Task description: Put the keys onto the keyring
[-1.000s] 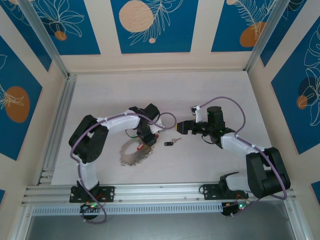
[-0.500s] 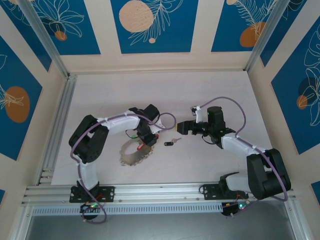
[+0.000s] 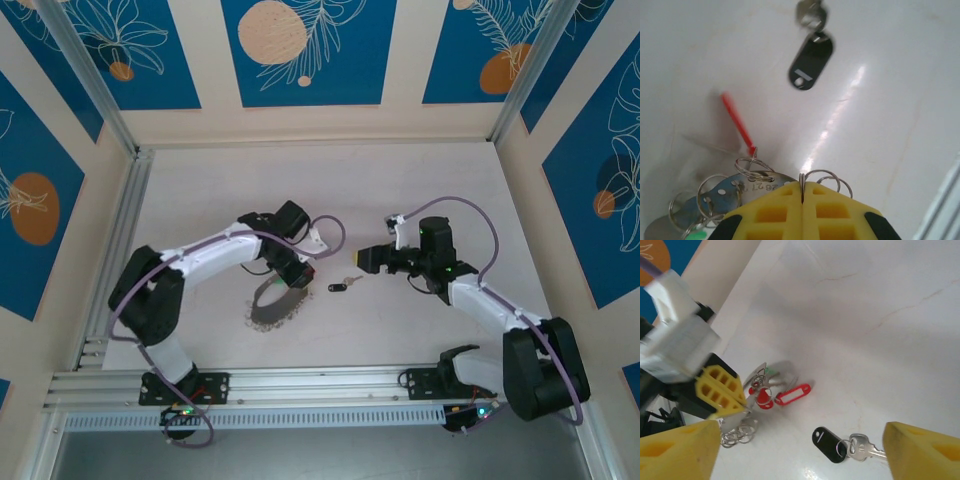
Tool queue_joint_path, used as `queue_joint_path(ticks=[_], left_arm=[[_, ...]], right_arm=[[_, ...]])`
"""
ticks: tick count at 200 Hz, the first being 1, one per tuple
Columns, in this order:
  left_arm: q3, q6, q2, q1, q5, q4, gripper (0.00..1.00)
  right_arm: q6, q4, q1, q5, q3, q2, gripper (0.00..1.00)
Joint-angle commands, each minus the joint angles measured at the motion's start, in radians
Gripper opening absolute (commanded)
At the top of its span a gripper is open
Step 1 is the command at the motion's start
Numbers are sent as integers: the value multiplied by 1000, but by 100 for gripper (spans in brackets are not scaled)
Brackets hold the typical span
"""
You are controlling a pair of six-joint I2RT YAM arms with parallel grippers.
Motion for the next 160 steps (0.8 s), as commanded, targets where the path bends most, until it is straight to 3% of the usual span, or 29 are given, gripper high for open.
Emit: queue_joint_path(ticks=[1, 32, 67, 110, 160], left_arm=[[4, 63, -110, 22, 139, -20, 0], [28, 94, -219, 28, 247, -30, 0], [48, 90, -322, 36, 337, -6, 0], [82, 80, -388, 46, 447, -10, 0], [120, 56, -419, 48, 511, 7, 0]], right_arm=[[-54, -39, 35, -89, -2, -81, 79], [-64, 10, 132, -210, 17, -164, 69], [-125, -44, 257, -239, 114, -176, 59], [-136, -76, 312, -261, 183, -182, 45], [-143, -84, 332, -295, 241, -172, 39]])
